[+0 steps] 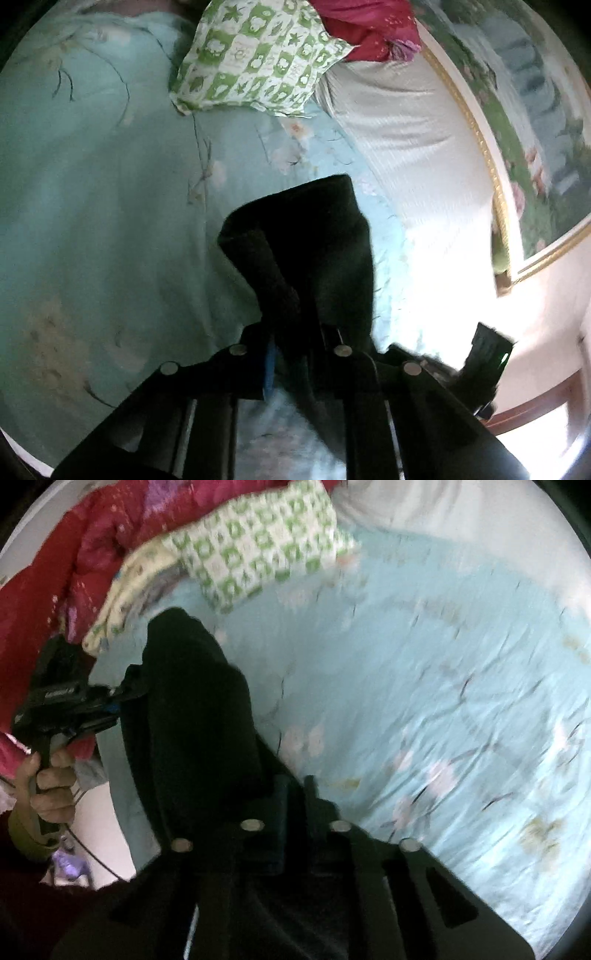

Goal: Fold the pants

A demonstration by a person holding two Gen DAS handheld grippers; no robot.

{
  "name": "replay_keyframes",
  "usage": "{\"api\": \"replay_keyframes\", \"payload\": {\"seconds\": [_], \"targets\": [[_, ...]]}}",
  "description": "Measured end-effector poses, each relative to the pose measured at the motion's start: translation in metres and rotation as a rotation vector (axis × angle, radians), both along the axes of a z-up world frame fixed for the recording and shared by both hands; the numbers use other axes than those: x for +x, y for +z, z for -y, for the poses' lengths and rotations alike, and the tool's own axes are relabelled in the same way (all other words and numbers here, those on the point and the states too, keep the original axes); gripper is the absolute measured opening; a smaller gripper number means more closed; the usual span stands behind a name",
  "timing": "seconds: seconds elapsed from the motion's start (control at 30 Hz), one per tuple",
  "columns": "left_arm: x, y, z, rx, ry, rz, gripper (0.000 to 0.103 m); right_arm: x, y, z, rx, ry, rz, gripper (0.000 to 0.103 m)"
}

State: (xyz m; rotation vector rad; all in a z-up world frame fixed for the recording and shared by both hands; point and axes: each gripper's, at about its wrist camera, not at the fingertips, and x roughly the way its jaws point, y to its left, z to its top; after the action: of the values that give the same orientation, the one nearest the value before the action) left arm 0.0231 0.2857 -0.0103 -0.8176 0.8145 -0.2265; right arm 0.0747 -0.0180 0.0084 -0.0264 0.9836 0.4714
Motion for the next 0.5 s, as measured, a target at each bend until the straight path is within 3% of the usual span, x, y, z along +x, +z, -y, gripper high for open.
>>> {"api": "replay_keyframes", "payload": {"seconds": [0.13, 0.2, 0.33, 0.37, 0.4, 0.43, 0.47, 0.5], "targets": [[0.003, -0.049, -0.007, 0.071, -0.002, -0.121, 0.009, 0.016, -0.032, 0.001, -0.018, -0.074, -0.055, 0.005], [-0.005, -0.058, -0.012, 0.074, 0.002, -0.147, 0.012, 0.020, -0.045, -0.001, -0.050, -0.105, -0.058, 0.006], [-0.028, -0.031, -0.023, 0.128, 0.008, -0.120, 0.032, 0.010, -0.028, 0.002, -0.004, -0.154, -0.034, 0.013], [-0.032, -0.019, -0.026, 0.114, 0.006, -0.087, 0.039, 0.004, -0.020, 0.003, 0.007, -0.166, -0.023, 0.023], [-0.034, -0.008, -0.029, 0.107, 0.007, -0.058, 0.055, -0.002, -0.012, 0.004, 0.016, -0.176, -0.003, 0.031], [-0.033, 0.001, -0.032, 0.115, 0.014, -0.042, 0.072, -0.008, -0.004, 0.003, 0.024, -0.179, 0.022, 0.052], [-0.029, 0.008, -0.033, 0.119, 0.019, -0.030, 0.077, -0.017, 0.004, 0.002, 0.047, -0.173, 0.055, 0.069], [-0.027, 0.012, -0.033, 0.123, 0.022, -0.018, 0.080, -0.024, 0.009, 0.000, 0.075, -0.159, 0.076, 0.072]]}}
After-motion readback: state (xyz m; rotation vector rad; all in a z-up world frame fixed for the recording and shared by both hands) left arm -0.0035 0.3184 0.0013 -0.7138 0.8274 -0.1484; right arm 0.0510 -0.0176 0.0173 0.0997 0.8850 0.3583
